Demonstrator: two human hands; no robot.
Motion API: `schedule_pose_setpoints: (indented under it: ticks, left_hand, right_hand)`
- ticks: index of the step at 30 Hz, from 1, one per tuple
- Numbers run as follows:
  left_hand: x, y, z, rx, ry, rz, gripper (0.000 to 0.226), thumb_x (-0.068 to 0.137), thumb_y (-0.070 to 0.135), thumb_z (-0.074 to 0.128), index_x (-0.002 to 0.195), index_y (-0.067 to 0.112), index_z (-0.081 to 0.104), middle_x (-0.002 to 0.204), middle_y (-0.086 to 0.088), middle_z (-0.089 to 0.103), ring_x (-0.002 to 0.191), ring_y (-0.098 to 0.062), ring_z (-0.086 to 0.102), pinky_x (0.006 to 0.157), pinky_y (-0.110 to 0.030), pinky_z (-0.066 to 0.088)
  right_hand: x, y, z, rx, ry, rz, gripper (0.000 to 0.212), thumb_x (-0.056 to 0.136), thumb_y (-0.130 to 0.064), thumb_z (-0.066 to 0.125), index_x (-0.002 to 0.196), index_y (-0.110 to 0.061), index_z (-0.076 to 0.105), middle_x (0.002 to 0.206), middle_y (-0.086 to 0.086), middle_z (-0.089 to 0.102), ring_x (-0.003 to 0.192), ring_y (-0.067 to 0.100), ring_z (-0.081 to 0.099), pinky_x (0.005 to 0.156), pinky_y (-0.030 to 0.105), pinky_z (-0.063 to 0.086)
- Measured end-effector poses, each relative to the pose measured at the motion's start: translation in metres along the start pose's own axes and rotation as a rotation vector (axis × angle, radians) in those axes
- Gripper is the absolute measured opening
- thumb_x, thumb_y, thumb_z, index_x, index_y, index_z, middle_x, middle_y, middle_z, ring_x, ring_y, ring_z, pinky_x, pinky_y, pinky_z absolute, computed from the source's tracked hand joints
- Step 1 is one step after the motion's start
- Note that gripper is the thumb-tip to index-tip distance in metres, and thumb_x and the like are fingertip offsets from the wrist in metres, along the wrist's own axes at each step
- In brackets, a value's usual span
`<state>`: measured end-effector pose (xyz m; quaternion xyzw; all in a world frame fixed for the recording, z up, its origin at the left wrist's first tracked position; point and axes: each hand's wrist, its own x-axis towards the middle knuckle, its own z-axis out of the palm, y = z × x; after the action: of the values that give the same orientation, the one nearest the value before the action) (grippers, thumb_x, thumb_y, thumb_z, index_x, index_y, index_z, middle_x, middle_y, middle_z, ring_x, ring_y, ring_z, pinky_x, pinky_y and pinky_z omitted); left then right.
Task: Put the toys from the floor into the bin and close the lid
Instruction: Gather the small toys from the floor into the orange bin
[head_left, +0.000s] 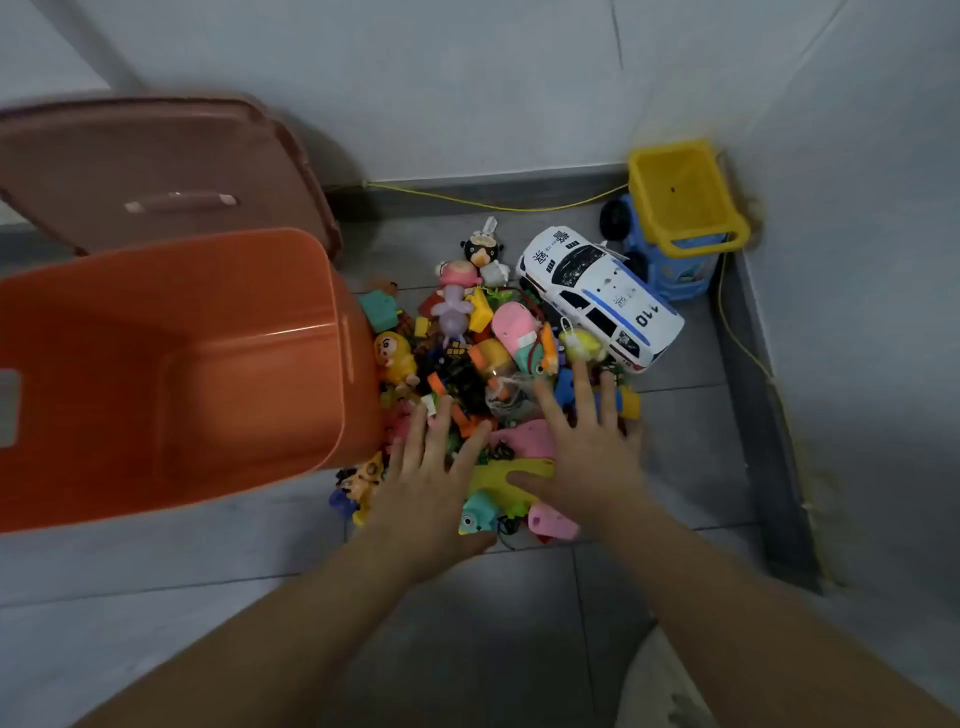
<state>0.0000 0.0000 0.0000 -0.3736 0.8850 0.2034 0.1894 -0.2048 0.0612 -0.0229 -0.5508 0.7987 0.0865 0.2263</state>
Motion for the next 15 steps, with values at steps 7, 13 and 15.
schedule_pose_setpoints:
  ticks: [7, 13, 15]
  left_hand:
    - [0.03, -0.005, 0.033, -0.008, -0.01, -0.069, 0.123, 0.072, 0.08, 0.06, 0.15, 0.037, -0.026, 0.152, -0.008, -0.046, 0.145, -0.039, -0.031, 0.118, -0.064, 0.008]
    - [0.054, -0.014, 0.051, 0.004, -0.03, -0.216, 0.143, 0.056, 0.083, 0.07, 0.144, 0.041, -0.034, 0.145, -0.007, -0.054, 0.147, -0.045, -0.015, 0.11, -0.067, 0.027]
    - [0.061, -0.014, 0.055, 0.025, -0.06, -0.227, 0.15, 0.048, 0.088, 0.069, 0.143, 0.04, -0.037, 0.141, -0.01, -0.058, 0.147, -0.048, -0.011, 0.105, -0.067, 0.035]
  right_hand:
    - [0.014, 0.01, 0.036, -0.01, 0.016, 0.074, 0.122, 0.063, -0.096, 0.046, 0.151, -0.046, -0.022, 0.162, 0.003, -0.032, 0.149, 0.044, -0.017, 0.103, 0.077, 0.026]
    - [0.033, 0.009, 0.041, 0.053, 0.045, -0.011, 0.123, 0.065, -0.088, 0.06, 0.147, -0.053, -0.025, 0.159, 0.0, -0.037, 0.15, 0.044, -0.014, 0.102, 0.074, 0.032]
    - [0.04, 0.01, 0.043, 0.045, 0.017, -0.068, 0.116, 0.066, -0.088, 0.059, 0.146, -0.058, -0.019, 0.158, -0.001, -0.038, 0.15, 0.044, -0.005, 0.099, 0.07, 0.04]
